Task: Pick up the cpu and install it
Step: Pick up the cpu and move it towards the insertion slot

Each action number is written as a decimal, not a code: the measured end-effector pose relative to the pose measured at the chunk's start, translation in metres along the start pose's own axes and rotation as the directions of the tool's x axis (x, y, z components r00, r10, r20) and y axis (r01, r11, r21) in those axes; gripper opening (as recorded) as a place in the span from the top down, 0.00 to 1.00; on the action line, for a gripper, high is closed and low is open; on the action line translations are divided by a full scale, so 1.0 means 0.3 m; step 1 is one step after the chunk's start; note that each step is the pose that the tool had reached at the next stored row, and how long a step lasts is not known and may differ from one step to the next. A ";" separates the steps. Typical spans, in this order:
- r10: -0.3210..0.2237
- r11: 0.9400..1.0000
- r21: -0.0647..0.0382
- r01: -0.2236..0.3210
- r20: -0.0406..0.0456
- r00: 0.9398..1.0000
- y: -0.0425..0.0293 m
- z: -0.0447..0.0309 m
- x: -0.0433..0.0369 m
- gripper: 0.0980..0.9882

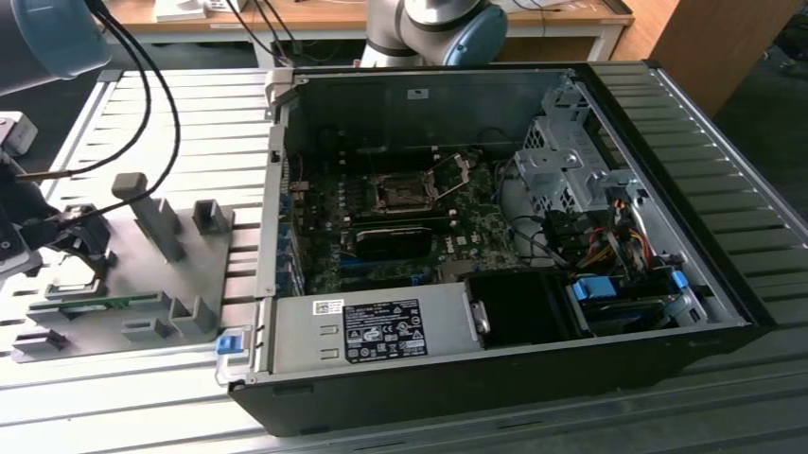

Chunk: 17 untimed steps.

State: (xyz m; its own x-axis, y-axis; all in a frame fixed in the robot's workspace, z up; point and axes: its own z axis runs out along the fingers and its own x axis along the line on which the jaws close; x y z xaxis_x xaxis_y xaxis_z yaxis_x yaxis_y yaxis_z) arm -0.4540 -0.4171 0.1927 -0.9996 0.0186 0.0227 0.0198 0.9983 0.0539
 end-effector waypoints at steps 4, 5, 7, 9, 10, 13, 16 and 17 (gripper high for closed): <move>0.000 1.000 0.000 0.000 0.000 1.000 0.000 0.002 0.000 0.26; 0.000 1.000 0.000 0.000 0.000 1.000 0.000 0.003 -0.001 0.26; 0.002 1.000 0.001 -0.002 0.000 1.000 0.001 0.004 -0.002 0.26; 0.006 1.000 0.001 -0.006 0.000 1.000 0.000 0.004 -0.003 0.26; 0.007 1.000 0.001 -0.007 0.000 1.000 0.000 0.006 -0.003 0.26; 0.009 1.000 0.001 -0.009 0.001 1.000 0.000 0.011 -0.003 0.26; 0.009 1.000 0.001 -0.009 0.001 1.000 0.000 0.016 -0.003 0.26; 0.009 1.000 0.001 -0.009 0.001 1.000 -0.001 0.018 -0.003 0.26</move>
State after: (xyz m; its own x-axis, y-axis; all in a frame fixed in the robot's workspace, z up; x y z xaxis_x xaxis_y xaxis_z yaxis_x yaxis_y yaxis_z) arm -0.4531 -0.4170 0.1874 -0.9994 0.0279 0.0222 0.0290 0.9982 0.0527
